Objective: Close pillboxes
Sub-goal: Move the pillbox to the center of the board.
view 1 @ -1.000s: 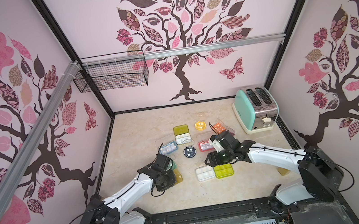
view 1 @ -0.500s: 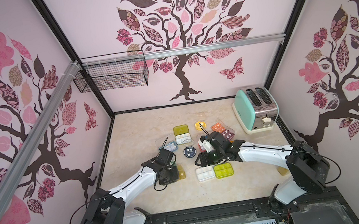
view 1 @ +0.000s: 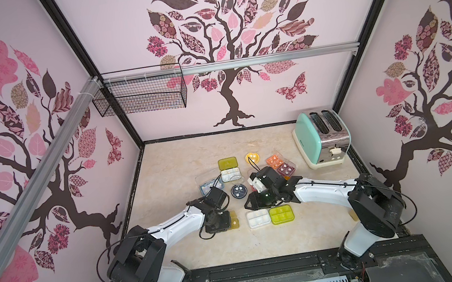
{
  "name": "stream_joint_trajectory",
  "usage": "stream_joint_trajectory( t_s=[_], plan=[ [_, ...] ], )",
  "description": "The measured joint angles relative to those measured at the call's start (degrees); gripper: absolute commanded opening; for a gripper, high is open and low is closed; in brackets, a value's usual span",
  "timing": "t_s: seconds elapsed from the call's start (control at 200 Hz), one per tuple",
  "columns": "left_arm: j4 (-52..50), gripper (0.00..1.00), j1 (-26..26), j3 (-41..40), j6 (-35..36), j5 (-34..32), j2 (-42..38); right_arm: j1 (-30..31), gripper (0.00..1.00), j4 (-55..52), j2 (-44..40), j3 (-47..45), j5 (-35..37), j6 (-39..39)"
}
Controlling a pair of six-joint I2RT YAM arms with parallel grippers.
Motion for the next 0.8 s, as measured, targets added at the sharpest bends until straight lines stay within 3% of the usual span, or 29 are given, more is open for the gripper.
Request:
stream_joint_trajectory(
  t_s=[0.8],
  plan=[
    [2.2, 0.18, -1.4, 0.7, -1.7, 0.0, 2.1, 0.5, 0.34, 1.3, 6.2, 5.3, -1.5, -1.1]
  ],
)
